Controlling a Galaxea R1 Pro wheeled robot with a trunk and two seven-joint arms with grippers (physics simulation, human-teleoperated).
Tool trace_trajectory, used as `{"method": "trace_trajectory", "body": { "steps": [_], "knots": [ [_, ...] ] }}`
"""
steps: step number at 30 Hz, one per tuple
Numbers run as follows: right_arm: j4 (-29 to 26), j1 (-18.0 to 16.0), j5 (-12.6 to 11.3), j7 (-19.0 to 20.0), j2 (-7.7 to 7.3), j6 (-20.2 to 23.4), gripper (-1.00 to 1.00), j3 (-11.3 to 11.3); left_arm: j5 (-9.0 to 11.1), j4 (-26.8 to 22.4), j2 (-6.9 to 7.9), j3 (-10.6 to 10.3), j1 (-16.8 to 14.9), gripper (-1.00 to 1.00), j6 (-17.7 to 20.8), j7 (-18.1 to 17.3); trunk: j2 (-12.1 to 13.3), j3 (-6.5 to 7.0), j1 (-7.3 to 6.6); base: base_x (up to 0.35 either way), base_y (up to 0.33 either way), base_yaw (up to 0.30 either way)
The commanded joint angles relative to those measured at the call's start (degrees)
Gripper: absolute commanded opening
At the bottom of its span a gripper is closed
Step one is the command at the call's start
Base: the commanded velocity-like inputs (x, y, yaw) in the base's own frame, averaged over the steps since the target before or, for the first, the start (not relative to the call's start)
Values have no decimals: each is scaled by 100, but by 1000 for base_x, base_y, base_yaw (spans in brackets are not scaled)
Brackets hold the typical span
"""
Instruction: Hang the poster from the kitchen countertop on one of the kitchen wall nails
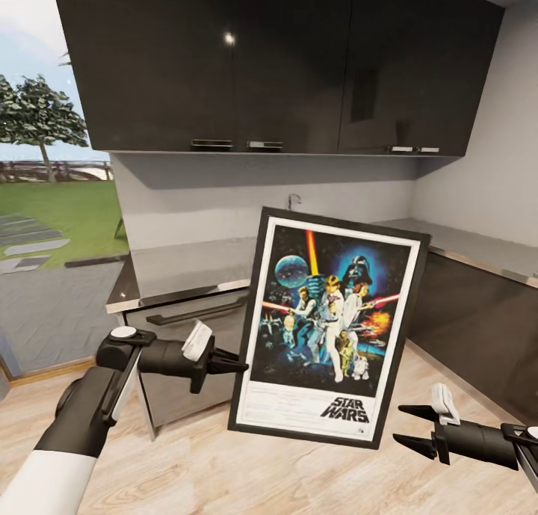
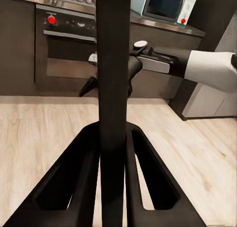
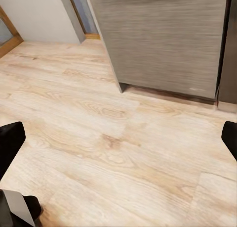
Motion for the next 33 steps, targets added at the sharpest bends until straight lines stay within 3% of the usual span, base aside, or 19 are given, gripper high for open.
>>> {"method": "trace_trajectory", "body": {
  "steps": [1,24,33],
  "knots": [
    [-3,-4,2,26,0,60,100,-8,2,-3,5,-18,-5,-100,43,-18,-4,-7,0,0,0,0],
    [21,-4,-7,49,4,54,100,12,4,4,7,-54,-5,-100,31,-18,-4,-7,0,0,0,0],
    [40,-4,-7,451,-3,58,100,26,8,-33,0,-49,-5,-100,34,-18,-4,-7,0,0,0,0]
  ]
}}
